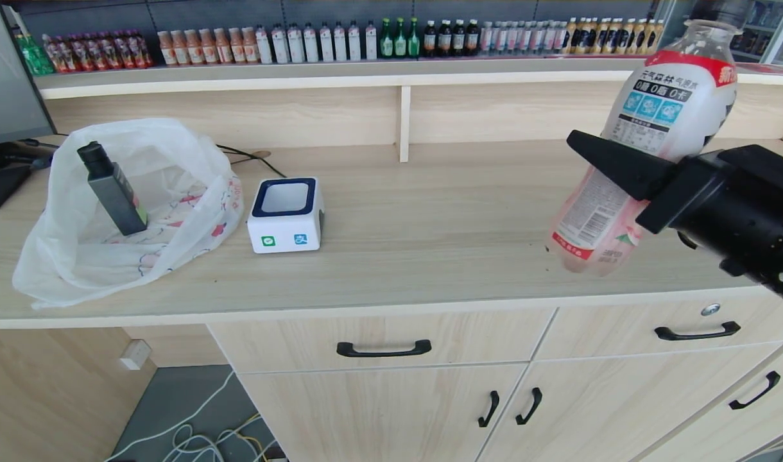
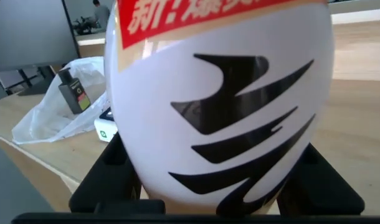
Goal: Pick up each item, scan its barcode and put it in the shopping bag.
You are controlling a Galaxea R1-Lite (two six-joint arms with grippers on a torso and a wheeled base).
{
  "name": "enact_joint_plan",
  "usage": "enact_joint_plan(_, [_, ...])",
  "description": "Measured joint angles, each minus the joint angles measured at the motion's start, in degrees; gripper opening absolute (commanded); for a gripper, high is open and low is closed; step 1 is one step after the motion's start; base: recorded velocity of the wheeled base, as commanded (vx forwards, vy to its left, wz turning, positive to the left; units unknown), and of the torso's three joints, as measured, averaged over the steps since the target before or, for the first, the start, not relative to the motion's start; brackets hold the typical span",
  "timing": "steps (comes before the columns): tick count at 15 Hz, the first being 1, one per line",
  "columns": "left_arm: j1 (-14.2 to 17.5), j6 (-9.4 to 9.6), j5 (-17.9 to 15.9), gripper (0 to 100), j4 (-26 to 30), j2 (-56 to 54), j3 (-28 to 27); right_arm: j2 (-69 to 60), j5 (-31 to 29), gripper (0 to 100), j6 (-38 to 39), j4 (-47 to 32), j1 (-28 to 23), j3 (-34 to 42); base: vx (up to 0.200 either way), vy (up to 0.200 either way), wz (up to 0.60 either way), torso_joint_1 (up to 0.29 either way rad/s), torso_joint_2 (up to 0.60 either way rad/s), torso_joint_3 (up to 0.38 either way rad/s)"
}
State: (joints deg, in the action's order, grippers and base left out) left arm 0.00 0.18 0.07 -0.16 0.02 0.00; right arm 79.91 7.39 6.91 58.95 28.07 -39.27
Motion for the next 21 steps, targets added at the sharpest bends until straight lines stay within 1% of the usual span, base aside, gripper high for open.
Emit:
enact_joint_plan(1, [0.00,0.00,-0.02,100,0.02,0.00,0.00,-0.11,2.65,0,0.80,0.02,-0.11,-0.01,0.000,0.000,0.00,0.000,0.00,0.000])
enact_joint_plan(4, [0.00,0.00,-0.02,100,0.00,0.00,0.00,0.62,6.90,0,4.80,0.02,-0.21,-0.98,0.000,0.000,0.00,0.000,0.00,0.000])
enact_joint_plan(7, [0.00,0.00,-0.02,100,0.02,0.00,0.00,2.36,15.74,0,7.91,0.02,0.00,-2.02,0.000,0.000,0.00,0.000,0.00,0.000])
enact_joint_plan(13, [0.00,0.00,-0.02,100,0.00,0.00,0.00,10.02,28.29,0,10.28,0.02,0.06,-10.84,0.000,0.000,0.00,0.000,0.00,0.000])
enact_joint_plan(15, [0.00,0.00,0.00,100,0.02,0.00,0.00,11.54,33.12,0,10.44,0.02,0.45,-11.92,0.000,0.000,0.00,0.000,0.00,0.000])
enact_joint_plan(18, [0.00,0.00,-0.02,100,0.02,0.00,0.00,12.46,34.93,0,12.41,0.02,2.18,-12.50,0.000,0.000,0.00,0.000,0.00,0.000])
enact_joint_plan(19, [0.00,0.00,0.00,100,0.00,0.00,0.00,12.59,35.15,0,13.49,0.05,3.38,-12.89,0.000,0.000,0.00,0.000,0.00,0.000])
enact_joint_plan(21, [0.00,0.00,0.00,100,0.00,0.00,0.00,12.51,35.39,0,15.93,0.09,7.31,-13.43,0.000,0.000,0.00,0.000,0.00,0.000])
